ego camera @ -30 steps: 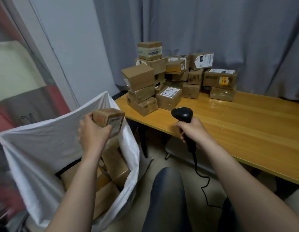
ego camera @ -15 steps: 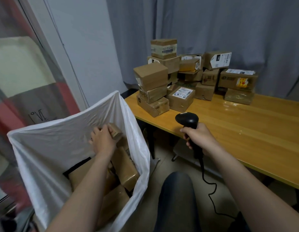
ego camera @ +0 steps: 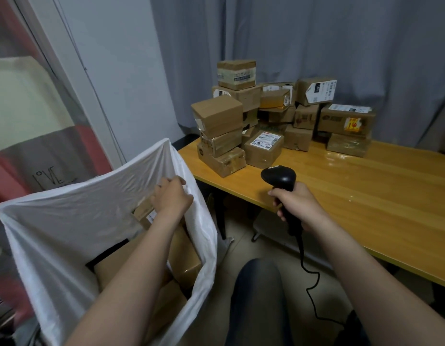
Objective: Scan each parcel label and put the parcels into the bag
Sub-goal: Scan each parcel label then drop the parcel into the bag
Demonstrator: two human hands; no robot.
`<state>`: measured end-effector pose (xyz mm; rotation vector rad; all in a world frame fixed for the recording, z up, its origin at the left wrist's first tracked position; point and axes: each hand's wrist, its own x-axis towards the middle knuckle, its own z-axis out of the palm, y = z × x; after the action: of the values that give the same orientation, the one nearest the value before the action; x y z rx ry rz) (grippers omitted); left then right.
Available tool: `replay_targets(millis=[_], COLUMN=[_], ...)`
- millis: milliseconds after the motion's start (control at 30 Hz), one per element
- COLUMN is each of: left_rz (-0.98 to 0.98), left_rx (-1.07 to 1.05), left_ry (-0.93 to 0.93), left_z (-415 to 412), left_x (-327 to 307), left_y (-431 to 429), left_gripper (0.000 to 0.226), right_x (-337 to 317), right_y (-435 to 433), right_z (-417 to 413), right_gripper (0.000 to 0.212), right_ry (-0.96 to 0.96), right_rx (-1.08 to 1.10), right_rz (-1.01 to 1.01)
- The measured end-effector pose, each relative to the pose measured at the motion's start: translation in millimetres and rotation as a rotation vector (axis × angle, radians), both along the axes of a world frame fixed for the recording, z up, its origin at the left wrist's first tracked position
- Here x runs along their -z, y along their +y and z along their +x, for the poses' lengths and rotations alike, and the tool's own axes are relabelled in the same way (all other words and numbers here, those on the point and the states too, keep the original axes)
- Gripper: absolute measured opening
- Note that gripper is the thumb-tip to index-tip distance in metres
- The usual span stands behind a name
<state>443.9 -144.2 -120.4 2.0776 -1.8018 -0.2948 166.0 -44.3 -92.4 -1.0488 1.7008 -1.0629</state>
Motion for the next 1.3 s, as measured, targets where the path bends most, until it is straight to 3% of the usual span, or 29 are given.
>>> replay_targets(millis=[133, 600, 833, 1133, 1300], left_rz=[0.006, -0.062, -0.059, 0.025, -0.013], left_rx=[0.111, 0.543, 0.664, 0.713, 0.763], left_ry=[0.001, 0.023, 0.028, 0.206, 0.134], left_z=[-40, -222, -311, -414, -453], left_x=[-27, -96, -118, -116, -102], left_y=[-3, -21, -52, -135, -190], left_gripper=[0.078, 0.087, 0.084, 0.074, 0.074], right_x=[-14, -60, -80, -91, -73], right_y=[7, 1, -19, -95, -151], right_z=[-21, -158, -219, -301, -331], right_gripper=[0.017, 0.03, 0.021, 0.018, 0.026], right_ry=[0.031, 0.009, -0.013, 0.001, -0.036], right_rx=[0.039, 0.254, 0.288, 0.385, 0.444], right_rz=[-0.029, -0.174, -0.235, -0.275, -0.252])
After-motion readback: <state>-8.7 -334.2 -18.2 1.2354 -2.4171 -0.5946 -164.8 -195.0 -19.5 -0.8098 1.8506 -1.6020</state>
